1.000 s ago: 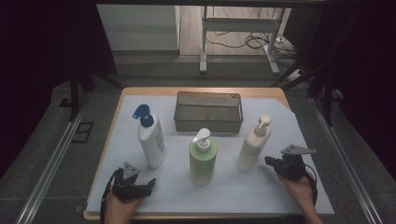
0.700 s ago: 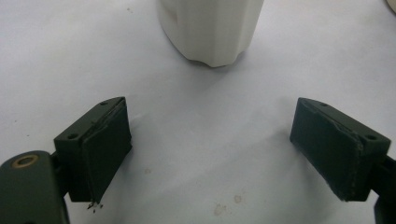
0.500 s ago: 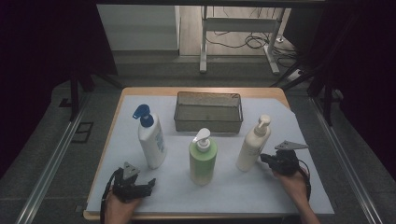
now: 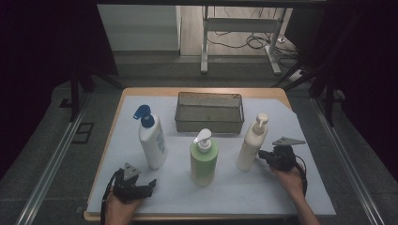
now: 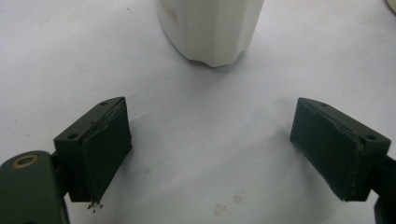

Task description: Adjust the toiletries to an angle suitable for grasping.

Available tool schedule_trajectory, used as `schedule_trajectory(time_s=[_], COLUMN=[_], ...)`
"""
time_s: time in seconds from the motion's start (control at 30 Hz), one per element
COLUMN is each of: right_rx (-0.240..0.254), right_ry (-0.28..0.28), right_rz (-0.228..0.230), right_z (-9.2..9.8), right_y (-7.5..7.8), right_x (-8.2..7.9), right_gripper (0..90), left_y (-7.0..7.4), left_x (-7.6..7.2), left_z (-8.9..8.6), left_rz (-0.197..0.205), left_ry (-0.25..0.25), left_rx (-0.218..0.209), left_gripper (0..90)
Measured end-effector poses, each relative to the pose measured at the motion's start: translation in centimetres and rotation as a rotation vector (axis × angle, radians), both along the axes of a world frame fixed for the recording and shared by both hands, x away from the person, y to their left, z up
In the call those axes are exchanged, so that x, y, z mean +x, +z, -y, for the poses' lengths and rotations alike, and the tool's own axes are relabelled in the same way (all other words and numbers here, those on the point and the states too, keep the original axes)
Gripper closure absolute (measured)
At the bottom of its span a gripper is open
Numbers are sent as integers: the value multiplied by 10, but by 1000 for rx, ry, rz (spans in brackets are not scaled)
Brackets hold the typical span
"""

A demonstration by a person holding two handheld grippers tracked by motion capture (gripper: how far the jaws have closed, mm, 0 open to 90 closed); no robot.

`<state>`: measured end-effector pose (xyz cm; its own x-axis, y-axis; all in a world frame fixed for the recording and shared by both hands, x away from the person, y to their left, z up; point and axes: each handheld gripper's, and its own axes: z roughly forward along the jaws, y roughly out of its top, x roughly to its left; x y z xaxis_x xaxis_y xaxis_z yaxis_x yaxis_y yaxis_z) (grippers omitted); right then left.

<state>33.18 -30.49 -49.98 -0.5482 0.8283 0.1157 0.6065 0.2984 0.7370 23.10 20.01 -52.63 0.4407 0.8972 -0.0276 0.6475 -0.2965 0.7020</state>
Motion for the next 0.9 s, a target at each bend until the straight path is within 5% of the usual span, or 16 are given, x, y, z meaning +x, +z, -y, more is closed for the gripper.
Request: schedule_trajectory(time_s=[0.57,0.9], right_rx=[1,12], right_ry=[16,21], right_rz=[-14,-3], right_z=[-26,-13], right_y=[-5,3], right_x=[22,-7], right_gripper=[880,897], left_y=[0,0], left_x=[0,0], left_z=[0,0], left_rz=[1,1], left_ry=[0,0], left_rx=[-1,0], left_gripper=[121,121])
